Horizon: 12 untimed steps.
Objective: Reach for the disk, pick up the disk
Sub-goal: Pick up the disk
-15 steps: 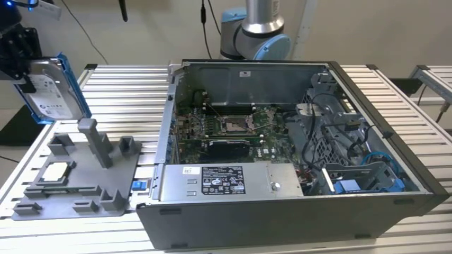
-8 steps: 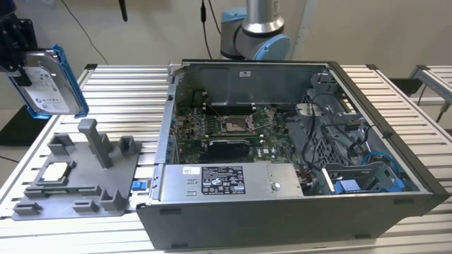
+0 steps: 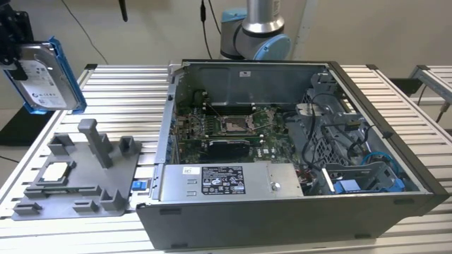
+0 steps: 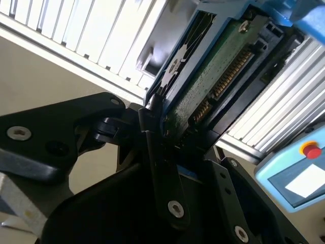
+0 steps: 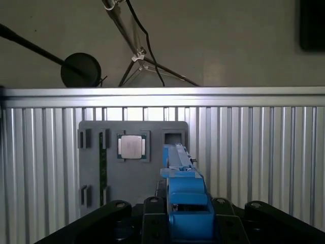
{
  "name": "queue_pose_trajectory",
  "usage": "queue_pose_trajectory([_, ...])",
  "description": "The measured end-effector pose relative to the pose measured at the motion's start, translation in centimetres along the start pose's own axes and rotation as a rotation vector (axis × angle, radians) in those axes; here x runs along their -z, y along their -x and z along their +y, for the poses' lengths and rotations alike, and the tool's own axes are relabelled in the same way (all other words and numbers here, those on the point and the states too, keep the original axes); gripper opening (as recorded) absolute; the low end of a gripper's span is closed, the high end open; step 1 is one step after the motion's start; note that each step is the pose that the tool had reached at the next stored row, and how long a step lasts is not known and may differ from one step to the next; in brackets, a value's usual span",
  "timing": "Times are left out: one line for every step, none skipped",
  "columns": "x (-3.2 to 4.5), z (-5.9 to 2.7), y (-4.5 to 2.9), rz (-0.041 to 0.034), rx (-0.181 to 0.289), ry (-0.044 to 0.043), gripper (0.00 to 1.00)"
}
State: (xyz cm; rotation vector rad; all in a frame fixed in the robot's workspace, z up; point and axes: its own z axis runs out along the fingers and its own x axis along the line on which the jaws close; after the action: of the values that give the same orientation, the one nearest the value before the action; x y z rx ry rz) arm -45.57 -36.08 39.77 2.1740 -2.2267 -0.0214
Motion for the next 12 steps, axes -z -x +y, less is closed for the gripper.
queue_pose_trajectory([0.18, 0.01, 0.00, 0.0000, 0.000, 0.0000, 0.00])
queue_pose_trajectory([0.39, 0.01, 0.00, 0.0000, 0.000, 0.0000, 0.00])
queue_pose_trajectory([0.56, 0.02, -0.01, 0.0000, 0.000, 0.0000, 0.00])
queue_pose_trajectory([0.75, 0.02, -0.01, 0.0000, 0.000, 0.0000, 0.00])
queue_pose_trajectory([0.94, 0.03, -0.01, 0.0000, 0.000, -0.0001, 0.00])
queue_pose_trajectory([1.14, 0.04, -0.01, 0.0000, 0.000, 0.0000, 0.00])
queue_pose_trajectory([1.33, 0.04, -0.01, 0.0000, 0.000, 0.0000, 0.00])
queue_pose_trajectory([1.53, 0.05, -0.02, 0.0000, 0.000, -0.0001, 0.00])
queue_pose_trajectory([1.73, 0.06, -0.02, 0.0001, 0.000, 0.0000, 0.00])
queue_pose_trajectory([1.91, 0.06, -0.02, 0.0000, 0.000, 0.0000, 0.00])
queue_pose_trajectory([2.11, 0.07, -0.02, 0.0001, 0.000, -0.0001, 0.00])
queue_pose_trajectory([2.31, 0.07, -0.03, 0.0001, 0.000, 0.0000, 0.00])
